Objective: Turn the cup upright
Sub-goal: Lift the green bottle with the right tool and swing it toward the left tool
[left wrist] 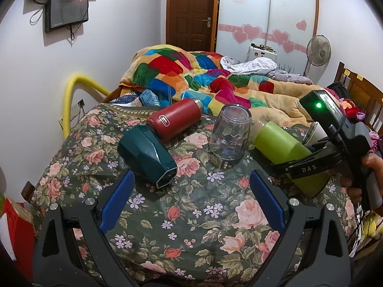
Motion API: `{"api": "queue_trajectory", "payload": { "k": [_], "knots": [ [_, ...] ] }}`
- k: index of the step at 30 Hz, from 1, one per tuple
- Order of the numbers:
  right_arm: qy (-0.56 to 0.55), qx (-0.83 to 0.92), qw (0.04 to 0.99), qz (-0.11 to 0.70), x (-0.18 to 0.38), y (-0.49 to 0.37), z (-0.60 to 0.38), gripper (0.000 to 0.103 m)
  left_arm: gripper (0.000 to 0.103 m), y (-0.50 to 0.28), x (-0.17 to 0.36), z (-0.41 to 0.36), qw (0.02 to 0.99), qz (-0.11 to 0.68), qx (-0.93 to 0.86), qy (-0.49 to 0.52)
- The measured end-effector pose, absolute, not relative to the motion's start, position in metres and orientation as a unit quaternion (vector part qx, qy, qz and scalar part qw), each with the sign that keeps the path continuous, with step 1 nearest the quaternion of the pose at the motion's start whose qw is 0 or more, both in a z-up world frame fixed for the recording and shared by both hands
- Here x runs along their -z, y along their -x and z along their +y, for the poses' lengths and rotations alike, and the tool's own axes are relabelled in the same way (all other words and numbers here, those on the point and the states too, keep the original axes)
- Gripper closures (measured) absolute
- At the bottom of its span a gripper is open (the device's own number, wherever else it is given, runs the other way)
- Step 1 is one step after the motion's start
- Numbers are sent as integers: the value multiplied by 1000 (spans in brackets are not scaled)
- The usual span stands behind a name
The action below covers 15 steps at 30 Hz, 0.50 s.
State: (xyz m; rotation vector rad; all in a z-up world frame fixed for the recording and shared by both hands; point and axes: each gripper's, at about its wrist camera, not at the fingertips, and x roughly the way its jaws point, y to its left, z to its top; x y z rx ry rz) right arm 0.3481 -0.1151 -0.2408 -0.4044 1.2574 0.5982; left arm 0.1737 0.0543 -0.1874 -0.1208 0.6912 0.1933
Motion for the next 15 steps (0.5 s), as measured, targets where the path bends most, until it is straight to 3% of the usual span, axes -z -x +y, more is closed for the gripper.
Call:
{"api": "queue_trajectory", "payload": {
  "k": [15],
  "knots": [
    [171, -270, 786, 529, 189, -301, -137, 40, 5, -145, 151, 45, 946, 306, -92, 57]
  ]
}}
